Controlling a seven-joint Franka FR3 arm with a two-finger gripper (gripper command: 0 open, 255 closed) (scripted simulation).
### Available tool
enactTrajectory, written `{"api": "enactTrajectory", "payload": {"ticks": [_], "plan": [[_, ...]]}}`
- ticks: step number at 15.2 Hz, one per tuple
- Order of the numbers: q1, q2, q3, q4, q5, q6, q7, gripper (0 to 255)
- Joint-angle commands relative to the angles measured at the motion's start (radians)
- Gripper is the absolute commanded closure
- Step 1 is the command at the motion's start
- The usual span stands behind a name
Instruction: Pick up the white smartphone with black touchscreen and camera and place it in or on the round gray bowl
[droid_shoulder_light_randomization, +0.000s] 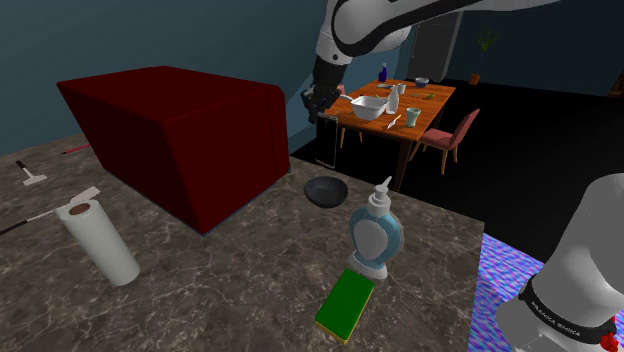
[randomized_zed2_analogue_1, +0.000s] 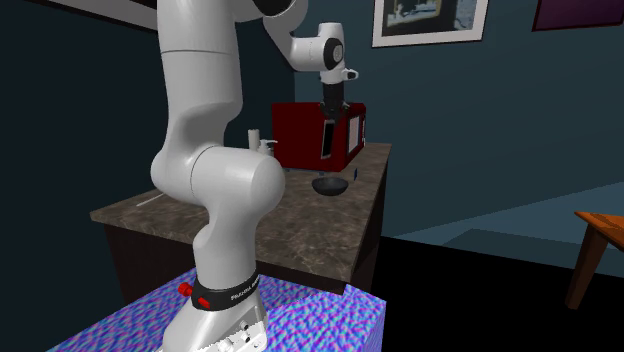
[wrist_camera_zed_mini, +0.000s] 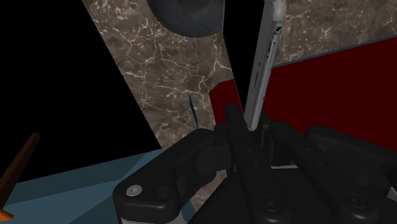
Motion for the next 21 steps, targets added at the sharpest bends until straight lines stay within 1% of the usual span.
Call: {"api": "enactTrajectory", "payload": {"ticks": [1,16,21], "plan": [[0.0,0.007,0.0,-0.02,0.001,0.028,-0.001,255],[0.001,0.068,0.002,-0.153,0.011,0.221,-0.013,255],[0.001,0.072,0.002,-0.158,0.012,0.23,-0.014,255]]}}
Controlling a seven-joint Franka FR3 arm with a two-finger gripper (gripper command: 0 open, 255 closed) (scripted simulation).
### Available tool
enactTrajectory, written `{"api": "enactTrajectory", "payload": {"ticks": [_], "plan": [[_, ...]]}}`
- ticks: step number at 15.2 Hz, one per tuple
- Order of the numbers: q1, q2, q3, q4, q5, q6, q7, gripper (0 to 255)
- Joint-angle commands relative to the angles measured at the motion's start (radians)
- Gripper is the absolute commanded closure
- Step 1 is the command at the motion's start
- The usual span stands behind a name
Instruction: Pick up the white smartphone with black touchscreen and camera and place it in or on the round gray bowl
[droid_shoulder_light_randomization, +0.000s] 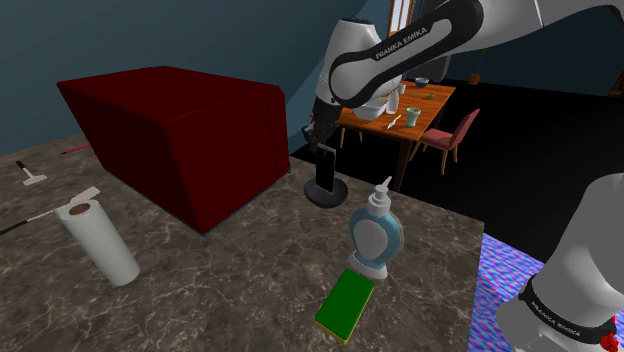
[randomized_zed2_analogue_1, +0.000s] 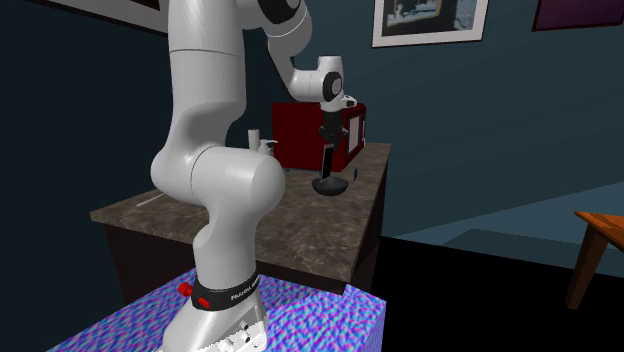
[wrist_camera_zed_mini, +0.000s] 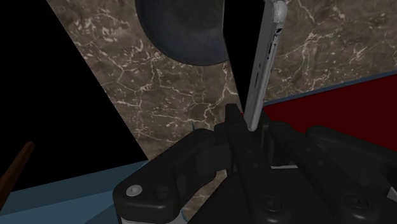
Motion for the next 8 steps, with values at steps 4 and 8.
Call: {"api": "enactTrajectory", "payload": {"ticks": [4,8], "plan": [[0.0,0.0,0.0,-0.001,0.0,0.001,0.0,255],[0.0,0.0,0.0,-0.001,0.0,0.001,0.0,0]]}}
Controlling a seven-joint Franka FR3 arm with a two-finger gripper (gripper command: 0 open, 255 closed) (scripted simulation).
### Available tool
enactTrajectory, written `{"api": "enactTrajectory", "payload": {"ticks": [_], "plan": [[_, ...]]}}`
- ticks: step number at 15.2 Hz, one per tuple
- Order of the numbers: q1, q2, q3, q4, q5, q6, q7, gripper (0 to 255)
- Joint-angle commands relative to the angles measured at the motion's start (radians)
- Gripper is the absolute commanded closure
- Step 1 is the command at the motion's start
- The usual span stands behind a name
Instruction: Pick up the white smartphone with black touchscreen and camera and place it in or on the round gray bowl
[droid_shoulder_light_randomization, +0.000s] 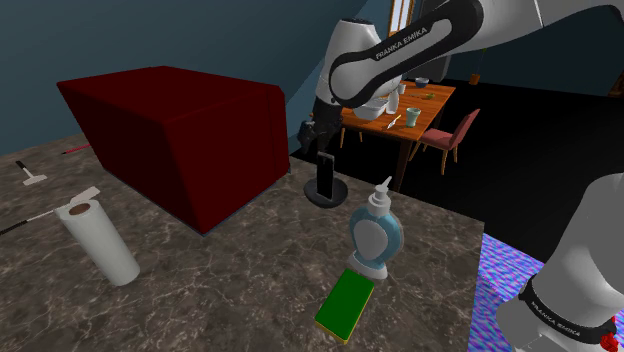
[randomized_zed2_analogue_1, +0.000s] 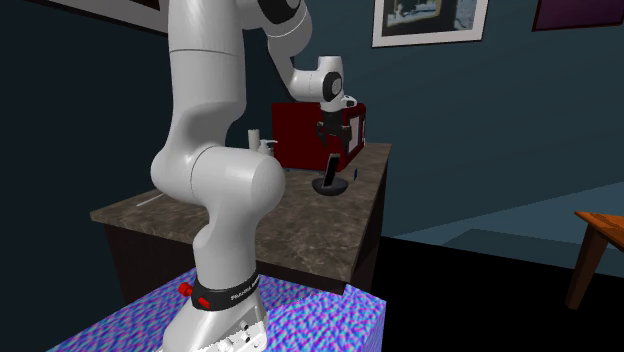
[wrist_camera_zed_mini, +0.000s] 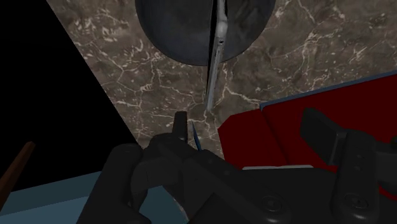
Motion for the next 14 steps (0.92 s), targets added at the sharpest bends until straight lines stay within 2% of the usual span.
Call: {"api": "enactTrajectory", "payload": {"ticks": [1,2,6,14], "plan": [[0.0,0.0,0.0,0.0,0.0,0.0,0.0,0],[0.0,0.0,0.0,0.0,0.0,0.0,0.0,0],[-0.002,-0.089,-0.002,0.017,-0.007,-0.106,0.004,0],[-0.002,-0.089,-0.002,0.017,-0.007,-0.106,0.004,0]]}}
